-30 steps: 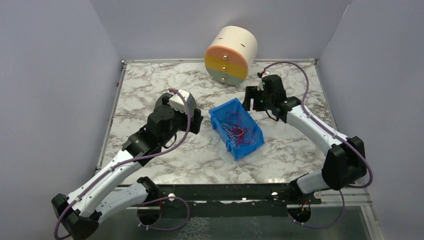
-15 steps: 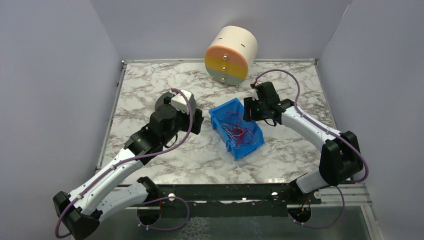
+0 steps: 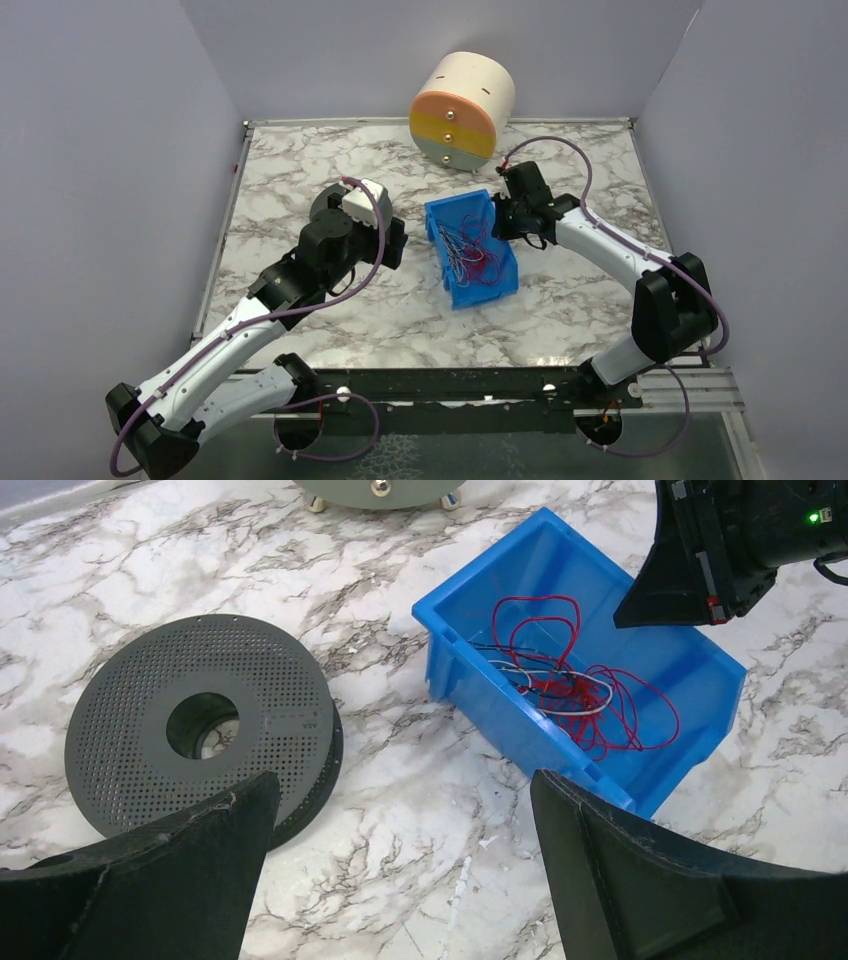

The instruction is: Wrap the cables

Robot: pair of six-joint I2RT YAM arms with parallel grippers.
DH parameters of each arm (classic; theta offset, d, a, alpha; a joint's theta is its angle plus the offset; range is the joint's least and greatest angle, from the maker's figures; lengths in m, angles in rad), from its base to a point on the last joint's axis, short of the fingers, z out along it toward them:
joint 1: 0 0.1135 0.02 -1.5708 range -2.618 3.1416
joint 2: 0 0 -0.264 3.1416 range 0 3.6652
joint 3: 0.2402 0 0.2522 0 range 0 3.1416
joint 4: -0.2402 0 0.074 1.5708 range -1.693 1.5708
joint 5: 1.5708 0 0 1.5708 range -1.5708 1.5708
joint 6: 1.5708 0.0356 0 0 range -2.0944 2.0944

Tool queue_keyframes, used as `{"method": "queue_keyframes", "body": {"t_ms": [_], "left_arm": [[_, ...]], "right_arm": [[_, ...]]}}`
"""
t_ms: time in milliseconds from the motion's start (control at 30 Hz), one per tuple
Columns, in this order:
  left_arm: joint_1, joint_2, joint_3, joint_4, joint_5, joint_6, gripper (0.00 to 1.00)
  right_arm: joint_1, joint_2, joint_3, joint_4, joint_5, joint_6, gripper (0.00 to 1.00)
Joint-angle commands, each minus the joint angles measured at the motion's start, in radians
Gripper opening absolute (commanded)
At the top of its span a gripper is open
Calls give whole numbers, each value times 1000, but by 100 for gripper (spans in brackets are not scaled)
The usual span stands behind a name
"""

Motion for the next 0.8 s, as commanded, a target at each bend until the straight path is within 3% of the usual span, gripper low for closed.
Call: {"method": "queue_keyframes", "body": {"t_ms": [0,400,767], "left_arm": [[0,-26,0,5,13,2,99],[0,-43,-1,7,20,1,99],[0,-47,-2,7,26,-2,99]], "right_arm": [[1,10,47,4,107,27,1],[-8,12,77,94,336,81,1],[-94,95,122,131,270,61,1]]}}
